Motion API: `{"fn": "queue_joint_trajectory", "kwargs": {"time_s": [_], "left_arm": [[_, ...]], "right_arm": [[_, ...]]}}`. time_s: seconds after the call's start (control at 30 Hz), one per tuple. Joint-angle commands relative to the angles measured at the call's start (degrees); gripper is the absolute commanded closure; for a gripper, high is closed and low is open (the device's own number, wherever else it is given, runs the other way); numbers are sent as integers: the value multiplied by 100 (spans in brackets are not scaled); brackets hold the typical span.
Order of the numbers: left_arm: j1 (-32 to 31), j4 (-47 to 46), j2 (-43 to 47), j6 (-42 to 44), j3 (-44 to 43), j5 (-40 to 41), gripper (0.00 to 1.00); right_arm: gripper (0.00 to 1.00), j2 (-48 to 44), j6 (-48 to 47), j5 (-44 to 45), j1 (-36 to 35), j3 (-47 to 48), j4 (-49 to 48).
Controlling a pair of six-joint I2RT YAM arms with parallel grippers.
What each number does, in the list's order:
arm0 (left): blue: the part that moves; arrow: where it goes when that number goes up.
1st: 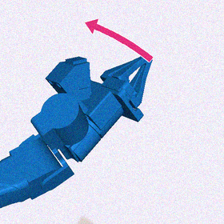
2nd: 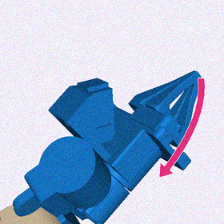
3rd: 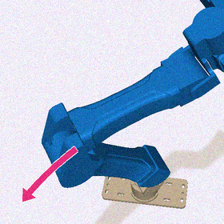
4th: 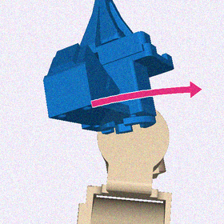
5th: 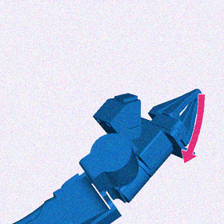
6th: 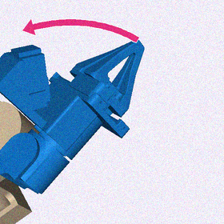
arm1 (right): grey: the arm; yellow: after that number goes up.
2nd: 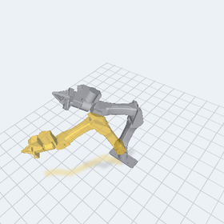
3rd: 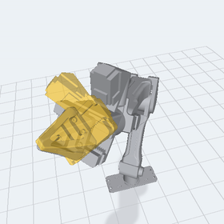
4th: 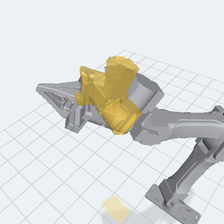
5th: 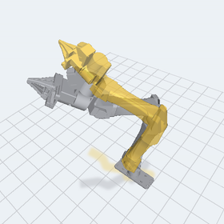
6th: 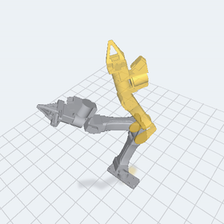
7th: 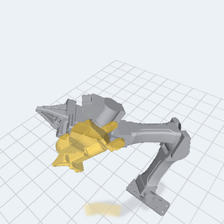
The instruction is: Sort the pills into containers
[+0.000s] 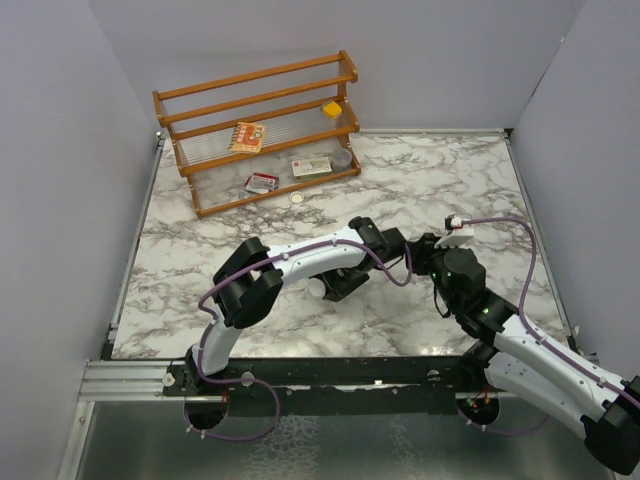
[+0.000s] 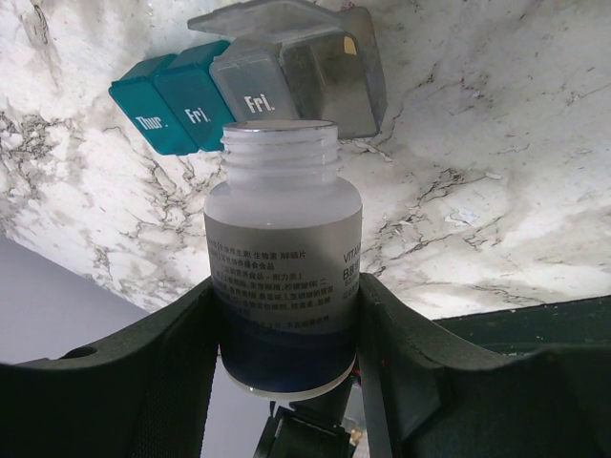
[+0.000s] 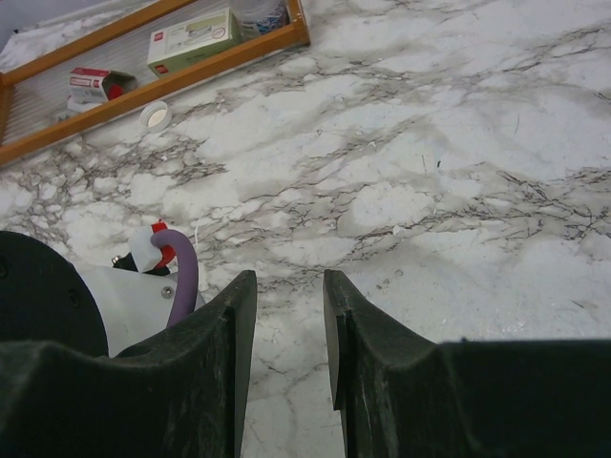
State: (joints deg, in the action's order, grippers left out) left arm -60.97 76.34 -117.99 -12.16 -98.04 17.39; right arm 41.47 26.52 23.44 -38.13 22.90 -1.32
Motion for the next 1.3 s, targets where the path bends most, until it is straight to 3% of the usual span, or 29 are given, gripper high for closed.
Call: {"fn": "queue_joint_trajectory", "kwargs": {"time_s": [0.0, 0.43, 0.6, 1.27], "left_arm": [[-69, -66, -114, 83, 69, -116, 100], [-91, -47, -198, 115, -83, 1, 100], [-139, -221, -273, 126, 297, -434, 100], [-97, 99, -142, 74, -98, 431, 100]], "right_arm": [[65, -15, 25, -154, -19, -5, -281], [65, -49, 15, -121, -15, -22, -274], [65, -54, 10, -137, -14, -6, -259], [65, -43, 6, -214, -14, -40, -296]]}}
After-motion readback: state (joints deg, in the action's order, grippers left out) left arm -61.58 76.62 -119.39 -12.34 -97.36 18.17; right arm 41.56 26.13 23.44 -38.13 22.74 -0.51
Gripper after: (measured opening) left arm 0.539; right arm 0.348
